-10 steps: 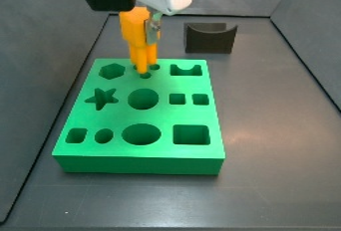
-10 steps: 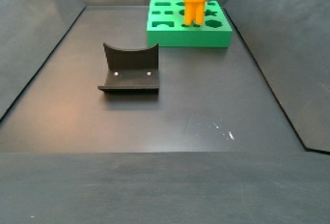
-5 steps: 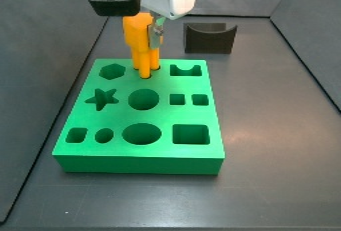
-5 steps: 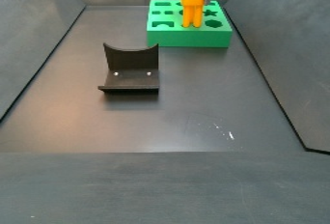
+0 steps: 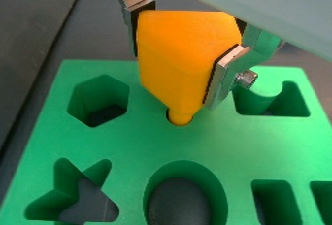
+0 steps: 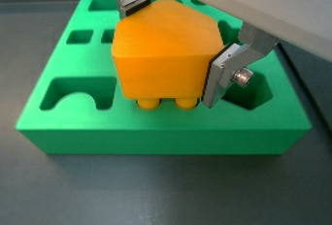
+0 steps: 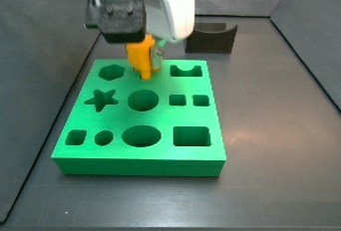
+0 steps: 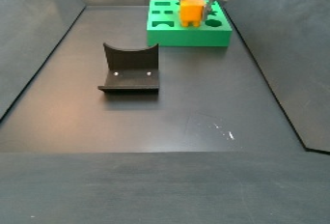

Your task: Insert the 3 prong object.

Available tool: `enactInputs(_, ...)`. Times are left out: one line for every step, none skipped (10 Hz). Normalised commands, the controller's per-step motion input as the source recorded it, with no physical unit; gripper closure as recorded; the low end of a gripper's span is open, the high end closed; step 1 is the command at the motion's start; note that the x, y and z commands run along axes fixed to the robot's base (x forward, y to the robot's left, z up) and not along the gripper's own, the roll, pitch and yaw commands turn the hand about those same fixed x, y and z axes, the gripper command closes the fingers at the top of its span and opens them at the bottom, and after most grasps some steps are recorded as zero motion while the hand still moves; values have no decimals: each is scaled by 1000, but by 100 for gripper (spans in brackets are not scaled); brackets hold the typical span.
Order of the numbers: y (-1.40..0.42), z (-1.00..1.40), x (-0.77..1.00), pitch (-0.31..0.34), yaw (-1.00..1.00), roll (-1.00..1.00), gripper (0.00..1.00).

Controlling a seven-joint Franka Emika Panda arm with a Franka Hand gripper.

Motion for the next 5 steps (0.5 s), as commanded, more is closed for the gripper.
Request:
enactInputs(0,-423,143,0,-60,266,100)
enactInputs(0,-431,80,0,-46,356,100)
enactInputs(0,-203,0,0,-20,106,100)
enactInputs(80,-20,0,-64,0,-111,100)
enactInputs(0,0,0,0,0,-29,100)
